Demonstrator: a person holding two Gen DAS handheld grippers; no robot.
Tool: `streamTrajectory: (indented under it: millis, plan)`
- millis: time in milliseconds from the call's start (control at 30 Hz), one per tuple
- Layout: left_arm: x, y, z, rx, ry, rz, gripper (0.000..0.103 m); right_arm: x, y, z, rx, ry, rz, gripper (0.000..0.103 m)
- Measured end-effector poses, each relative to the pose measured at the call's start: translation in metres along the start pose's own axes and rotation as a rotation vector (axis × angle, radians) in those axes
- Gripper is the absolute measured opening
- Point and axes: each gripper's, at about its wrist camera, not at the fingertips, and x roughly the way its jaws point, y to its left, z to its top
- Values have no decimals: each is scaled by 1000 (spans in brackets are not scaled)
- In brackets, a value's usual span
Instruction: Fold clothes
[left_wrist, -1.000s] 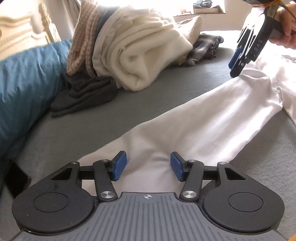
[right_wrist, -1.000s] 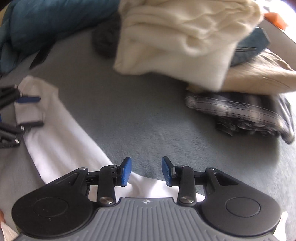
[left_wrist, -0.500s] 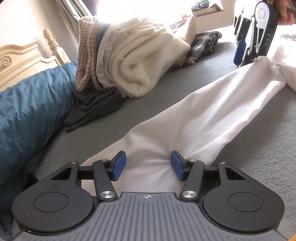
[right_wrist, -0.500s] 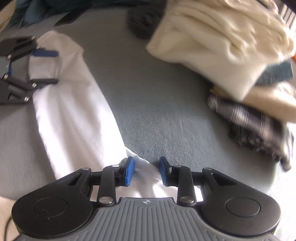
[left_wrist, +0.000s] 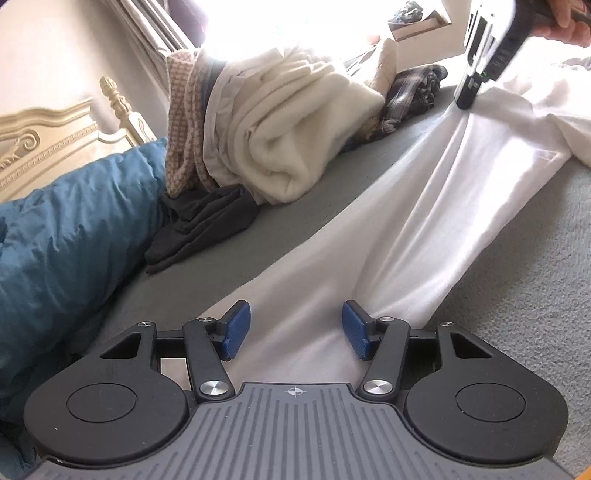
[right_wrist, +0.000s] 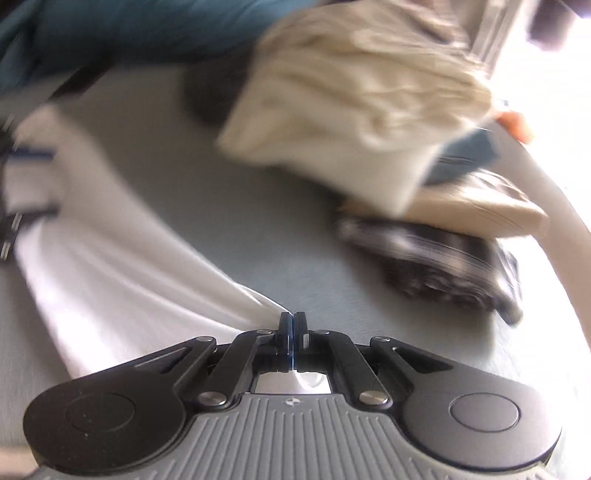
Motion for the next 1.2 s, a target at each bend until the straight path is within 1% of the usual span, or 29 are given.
streamTrajectory:
  millis: [67,167,267,333,433,500,600,700,767,833,900,933,1000,1067,1133,1200]
  plan:
    - [-1,-1,0,6,-4,7,55,4,2,-3,45,-2,-16,0]
    - [-2,-3,0,20,-9,14,55,19,8,-9,59,49,-49,0]
    - [-3,-2,0,26,-10,13,55,23,2,-7,110,56,-75,1]
    - [-4,-1,1,28,-4,11,55,20,-13,-3,203,60,-75,3]
    - [-5,3,6,23,18,7,56,10,-43,1,387,52,-15,3]
    - [-7,9,11,10,34,5,57,-3,-56,2,463,24,7,3]
    - [-6,21,16,-22,54,24,57,-27,-81,-3,619,-23,37,3]
    - [0,39,20,-82,104,62,57,-59,-111,-21,797,-66,72,3]
    - [5,52,25,-144,138,99,57,-87,-127,-37,887,-84,83,3]
    - [5,59,32,-192,131,116,57,-116,-138,-53,949,-95,84,3]
    - [3,56,45,-214,94,81,57,-140,-146,-68,992,-98,79,3]
    - [2,50,54,-216,72,42,57,-149,-148,-75,1003,-97,73,3]
    - [7,35,77,-225,35,-63,57,-156,-150,-88,1012,-80,57,3]
    - [18,15,103,-241,25,-199,57,-150,-148,-97,997,-46,38,3]
    - [31,-7,128,-260,15,-310,57,-134,-145,-104,977,-3,18,3]
    - [42,-30,148,-268,14,-389,57,-108,-142,-107,936,38,-17,3]
